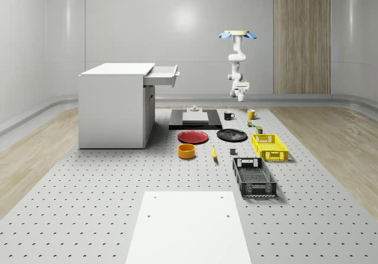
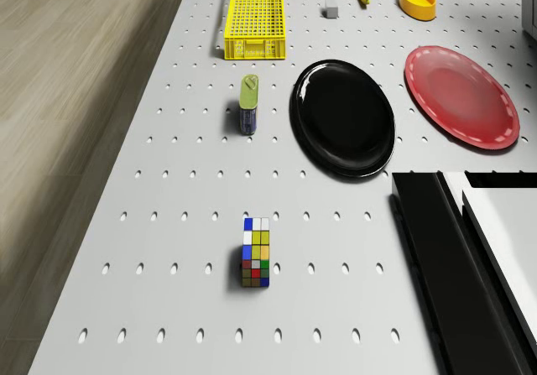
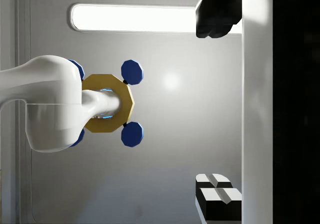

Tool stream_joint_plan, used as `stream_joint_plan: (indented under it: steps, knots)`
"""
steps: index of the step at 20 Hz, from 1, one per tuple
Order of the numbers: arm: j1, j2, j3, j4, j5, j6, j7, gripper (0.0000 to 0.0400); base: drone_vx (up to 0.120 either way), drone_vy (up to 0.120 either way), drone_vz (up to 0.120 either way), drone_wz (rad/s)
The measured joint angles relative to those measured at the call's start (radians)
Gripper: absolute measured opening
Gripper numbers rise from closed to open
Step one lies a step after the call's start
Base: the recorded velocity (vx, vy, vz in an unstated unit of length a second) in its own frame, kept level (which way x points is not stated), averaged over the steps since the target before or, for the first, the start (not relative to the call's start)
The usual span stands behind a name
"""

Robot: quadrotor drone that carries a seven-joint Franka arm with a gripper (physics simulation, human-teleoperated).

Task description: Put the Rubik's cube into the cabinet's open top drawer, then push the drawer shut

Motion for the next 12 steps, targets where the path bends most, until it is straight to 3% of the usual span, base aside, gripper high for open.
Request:
stream_joint_plan:
  steps: [10,12]
  knots:
    - [-0.003,-0.005,0.01,-0.005,-0.013,0.008,0.002,0.04,0.12,0.12,0.0,0.0]
    - [-0.005,-0.006,0.015,-0.006,-0.02,0.009,0.002,0.04,0.12,0.04,0.0,0.0]
